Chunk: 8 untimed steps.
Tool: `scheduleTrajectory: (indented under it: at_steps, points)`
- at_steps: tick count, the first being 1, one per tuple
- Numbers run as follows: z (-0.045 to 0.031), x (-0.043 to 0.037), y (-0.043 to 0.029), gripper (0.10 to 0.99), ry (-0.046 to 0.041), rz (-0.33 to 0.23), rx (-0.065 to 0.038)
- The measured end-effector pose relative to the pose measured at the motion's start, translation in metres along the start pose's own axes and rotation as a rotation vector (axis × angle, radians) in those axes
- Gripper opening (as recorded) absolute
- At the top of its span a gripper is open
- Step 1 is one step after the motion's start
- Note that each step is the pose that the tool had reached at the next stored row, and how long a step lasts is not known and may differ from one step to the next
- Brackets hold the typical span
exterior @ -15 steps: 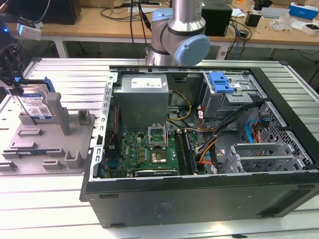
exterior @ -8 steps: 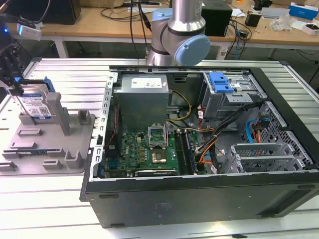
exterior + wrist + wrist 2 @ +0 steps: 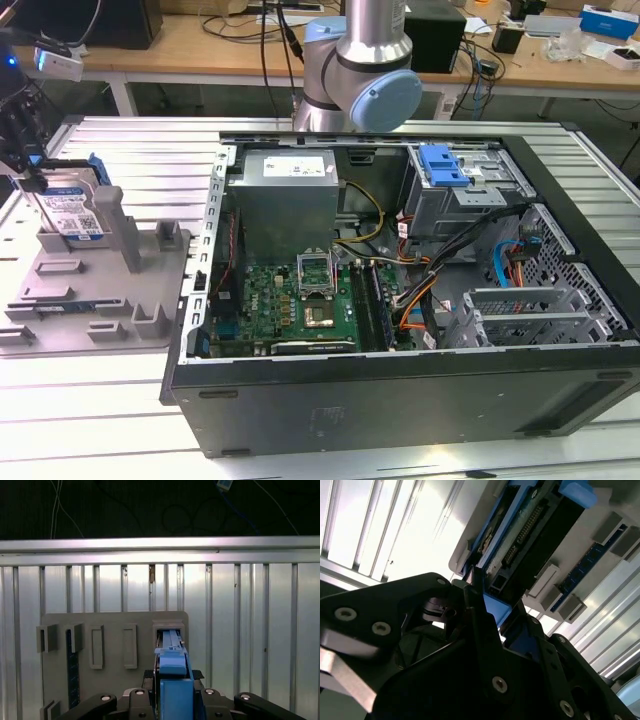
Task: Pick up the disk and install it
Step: 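Pick up the disk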
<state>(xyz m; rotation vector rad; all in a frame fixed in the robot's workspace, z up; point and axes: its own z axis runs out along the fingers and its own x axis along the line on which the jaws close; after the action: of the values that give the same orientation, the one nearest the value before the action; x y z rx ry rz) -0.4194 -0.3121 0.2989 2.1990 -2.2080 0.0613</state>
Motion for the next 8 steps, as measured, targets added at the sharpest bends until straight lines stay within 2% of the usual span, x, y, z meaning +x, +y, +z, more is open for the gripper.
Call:
scheduleTrajectory:
  at_steps: [5,8]
  points:
    - [0.0002,0.0006,-0.0001,0.369,-0.0009,0.0,0.0]
    - [0.0002,0.0023,0.0,0.369,-0.0092,0.0,0.0]
